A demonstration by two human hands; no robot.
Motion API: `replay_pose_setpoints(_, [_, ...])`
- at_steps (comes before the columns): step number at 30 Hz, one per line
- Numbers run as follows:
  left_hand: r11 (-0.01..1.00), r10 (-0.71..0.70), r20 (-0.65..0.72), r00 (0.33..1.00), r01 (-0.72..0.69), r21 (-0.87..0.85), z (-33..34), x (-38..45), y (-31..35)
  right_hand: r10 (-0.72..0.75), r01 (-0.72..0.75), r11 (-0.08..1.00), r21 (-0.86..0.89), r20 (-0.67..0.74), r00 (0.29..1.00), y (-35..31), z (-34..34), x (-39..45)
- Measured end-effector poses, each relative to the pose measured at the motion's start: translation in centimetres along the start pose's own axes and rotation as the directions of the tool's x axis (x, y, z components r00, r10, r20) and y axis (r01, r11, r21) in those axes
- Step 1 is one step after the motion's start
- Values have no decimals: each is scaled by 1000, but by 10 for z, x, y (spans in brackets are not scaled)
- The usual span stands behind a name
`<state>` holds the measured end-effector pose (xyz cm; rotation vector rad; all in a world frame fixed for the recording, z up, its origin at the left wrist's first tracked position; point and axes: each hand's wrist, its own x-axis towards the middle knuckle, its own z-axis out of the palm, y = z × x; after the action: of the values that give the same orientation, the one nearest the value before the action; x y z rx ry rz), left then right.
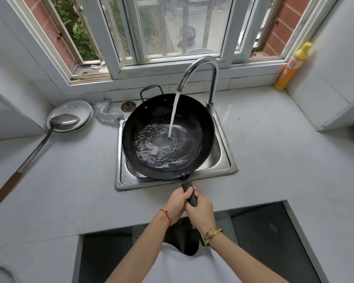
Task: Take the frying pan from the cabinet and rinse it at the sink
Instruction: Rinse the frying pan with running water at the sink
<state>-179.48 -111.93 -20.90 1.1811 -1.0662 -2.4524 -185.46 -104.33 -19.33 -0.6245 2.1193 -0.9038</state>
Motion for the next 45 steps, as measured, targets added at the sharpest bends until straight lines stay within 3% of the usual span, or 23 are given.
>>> replay_pose_setpoints(8, [965, 108, -159, 981, -65, 253, 4, -12, 3, 82, -120, 967, 224, 171, 982, -7, -4, -8])
replay_pose_setpoints(11, [968, 131, -174, 976, -88, 235, 7, -20, 8, 105, -151, 955, 255, 183, 977, -15, -6, -13])
replay_pose_setpoints(22, [999, 23, -45, 999, -22, 24, 12, -30, 13, 115, -122, 990, 73, 92, 989, -21, -9, -22])
replay_pose_setpoints(27, [997, -1, 22, 1000, 3, -83, 16, -26, 9, 23, -23, 999, -22, 9, 1000, -11, -11, -20])
replay_pose_setpoints(33, [996, 62, -11, 998, -62, 56, 13, -18, 6, 11, -11, 1000, 13, 30, 999, -7, -12, -15])
replay_pose_setpoints(39, [972, 112, -112, 987, -86, 218, 9, -17, 11, 136, -166, 970, 179, 169, 976, -15, -11, -10])
replay_pose_setpoints(45, [974, 117, -140, 983, -86, 209, 5, -24, 19, 170, -210, 951, 227, 185, 968, -28, -7, -12])
